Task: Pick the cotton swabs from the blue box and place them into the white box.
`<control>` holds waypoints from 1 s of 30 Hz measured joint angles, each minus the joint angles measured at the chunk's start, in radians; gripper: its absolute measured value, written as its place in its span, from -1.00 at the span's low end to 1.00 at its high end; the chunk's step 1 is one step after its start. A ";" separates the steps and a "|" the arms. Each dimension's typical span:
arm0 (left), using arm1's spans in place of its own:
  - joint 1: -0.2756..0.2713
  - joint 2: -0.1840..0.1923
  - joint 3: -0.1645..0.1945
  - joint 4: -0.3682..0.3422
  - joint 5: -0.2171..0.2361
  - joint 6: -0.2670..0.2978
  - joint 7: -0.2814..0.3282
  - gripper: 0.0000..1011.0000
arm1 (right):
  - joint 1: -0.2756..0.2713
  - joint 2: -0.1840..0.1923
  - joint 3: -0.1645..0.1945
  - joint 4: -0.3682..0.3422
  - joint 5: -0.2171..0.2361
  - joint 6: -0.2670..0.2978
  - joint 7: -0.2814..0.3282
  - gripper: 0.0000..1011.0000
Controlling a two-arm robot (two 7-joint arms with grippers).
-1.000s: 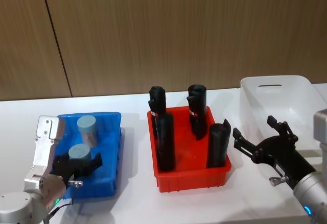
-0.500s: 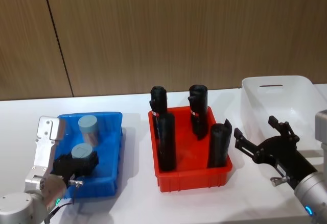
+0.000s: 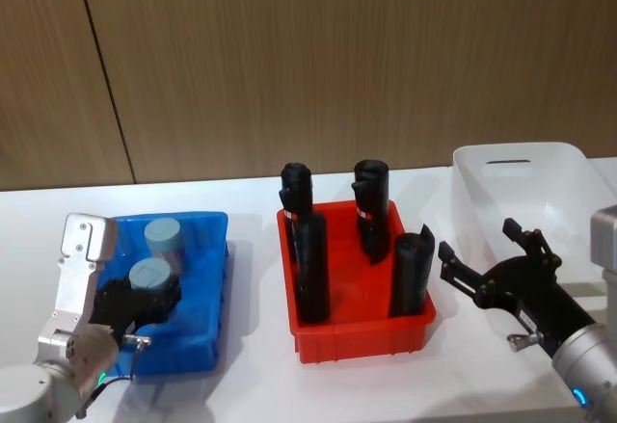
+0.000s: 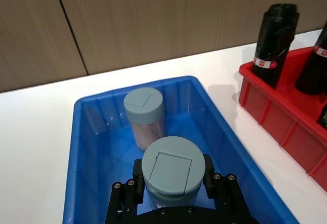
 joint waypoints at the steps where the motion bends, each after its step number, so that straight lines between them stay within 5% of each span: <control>1: 0.000 0.000 0.000 0.000 0.000 0.000 0.000 0.31 | 0.000 0.000 0.000 0.000 0.000 0.000 0.000 0.98; 15: 0.030 0.041 -0.011 -0.128 0.044 -0.013 -0.118 0.31 | 0.000 0.000 0.000 0.000 0.000 0.000 0.000 0.98; 30: 0.046 0.086 -0.020 -0.235 0.053 -0.034 -0.327 0.31 | 0.000 0.000 0.000 0.000 0.000 0.000 0.000 0.98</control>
